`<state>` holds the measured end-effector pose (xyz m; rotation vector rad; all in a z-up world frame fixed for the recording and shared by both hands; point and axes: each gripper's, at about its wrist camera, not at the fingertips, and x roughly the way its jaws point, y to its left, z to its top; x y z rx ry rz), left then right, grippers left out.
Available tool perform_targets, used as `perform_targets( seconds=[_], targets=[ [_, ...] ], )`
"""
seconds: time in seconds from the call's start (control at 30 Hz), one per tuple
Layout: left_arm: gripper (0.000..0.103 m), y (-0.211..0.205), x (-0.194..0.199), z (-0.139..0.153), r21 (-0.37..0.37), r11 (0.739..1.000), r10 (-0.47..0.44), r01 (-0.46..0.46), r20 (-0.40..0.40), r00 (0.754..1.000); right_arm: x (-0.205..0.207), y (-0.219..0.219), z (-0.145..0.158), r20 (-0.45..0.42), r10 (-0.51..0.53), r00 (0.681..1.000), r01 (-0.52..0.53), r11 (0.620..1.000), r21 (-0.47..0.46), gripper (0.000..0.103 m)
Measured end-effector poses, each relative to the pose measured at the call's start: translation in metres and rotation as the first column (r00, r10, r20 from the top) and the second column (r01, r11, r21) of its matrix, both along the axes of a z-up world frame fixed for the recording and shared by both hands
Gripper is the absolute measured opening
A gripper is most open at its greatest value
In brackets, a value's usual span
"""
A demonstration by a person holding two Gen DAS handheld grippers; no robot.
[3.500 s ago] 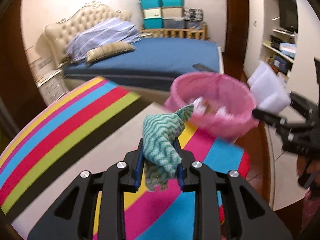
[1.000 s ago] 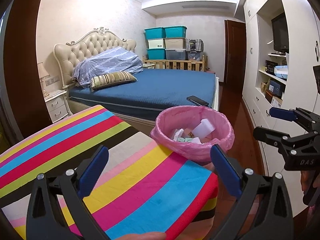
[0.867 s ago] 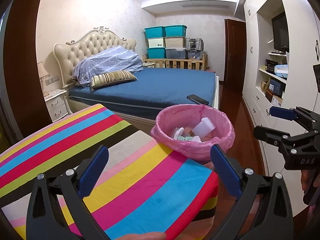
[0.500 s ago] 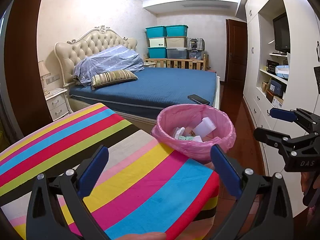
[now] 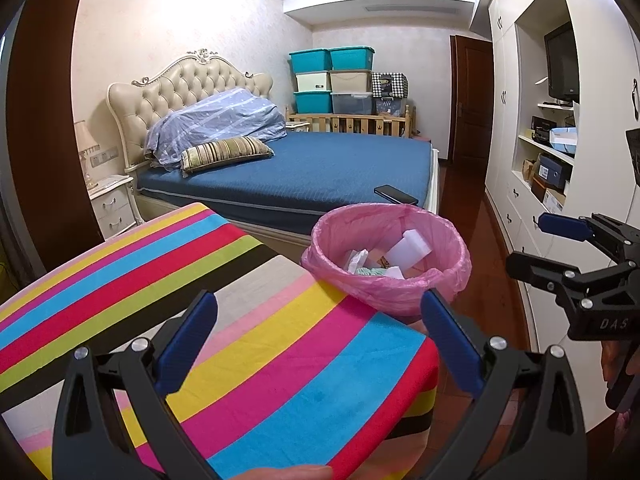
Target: Collect trash
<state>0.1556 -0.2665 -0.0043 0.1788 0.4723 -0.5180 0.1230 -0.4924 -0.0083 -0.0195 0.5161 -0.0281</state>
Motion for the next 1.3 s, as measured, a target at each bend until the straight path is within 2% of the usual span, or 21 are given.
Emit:
perform_targets(
  seconds=[1.3],
  targets=[
    [0.098, -0.0049, 0.0000, -0.0078, -0.001, 1.000, -0.008, 0.008, -0.014, 1.000, -0.0009, 0.0016, -0.0053, -0.003, -0.003, 1.000, 0.003, 1.000, 0.001, 0.085]
  ],
)
